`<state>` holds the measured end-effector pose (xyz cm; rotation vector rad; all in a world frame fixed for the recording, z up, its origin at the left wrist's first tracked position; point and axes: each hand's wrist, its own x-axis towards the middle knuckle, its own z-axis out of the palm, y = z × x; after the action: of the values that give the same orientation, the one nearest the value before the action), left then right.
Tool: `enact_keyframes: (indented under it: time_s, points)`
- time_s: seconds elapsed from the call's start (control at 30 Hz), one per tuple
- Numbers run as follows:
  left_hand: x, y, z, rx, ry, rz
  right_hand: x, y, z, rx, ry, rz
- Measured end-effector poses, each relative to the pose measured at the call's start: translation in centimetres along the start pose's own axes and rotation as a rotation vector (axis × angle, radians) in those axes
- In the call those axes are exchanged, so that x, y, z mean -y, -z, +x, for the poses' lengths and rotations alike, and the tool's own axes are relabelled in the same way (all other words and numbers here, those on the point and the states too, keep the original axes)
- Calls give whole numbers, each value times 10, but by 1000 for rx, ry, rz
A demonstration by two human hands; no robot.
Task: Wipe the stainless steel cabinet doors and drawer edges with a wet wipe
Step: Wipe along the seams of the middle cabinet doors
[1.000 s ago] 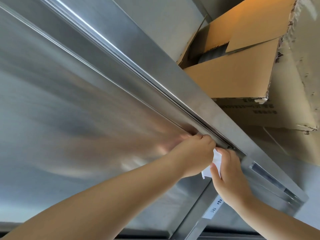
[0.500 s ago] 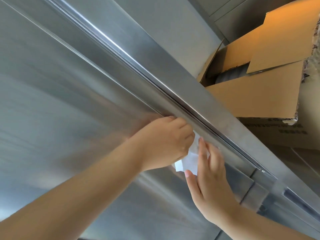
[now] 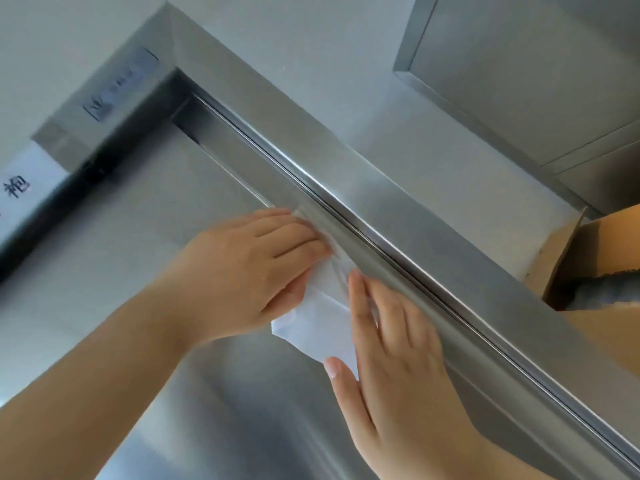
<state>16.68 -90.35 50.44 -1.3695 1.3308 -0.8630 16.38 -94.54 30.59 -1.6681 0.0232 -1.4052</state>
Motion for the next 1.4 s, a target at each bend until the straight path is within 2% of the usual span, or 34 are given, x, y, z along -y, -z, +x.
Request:
enact_keyframes:
  time_s: [0.3,0.47,0.7,0.87,1.0,1.4]
  points:
    - [81,35,-13,88,272,106,55,-6,90,-58,188,44]
    - [100,41,-15,99,270,186,70,-9,115,-42,258,30]
    - [84,26,-14,48,299,199,60,-10,103,1,272,-65]
    - [52,17,-10,57,274,122,32,-2,73,54,268,-102]
    - [13,6,-2,37,172,33,1,9,33,94,256,-120]
    - [-178,-52,38,64,-107,-156,-118,44,-144,296,17,28]
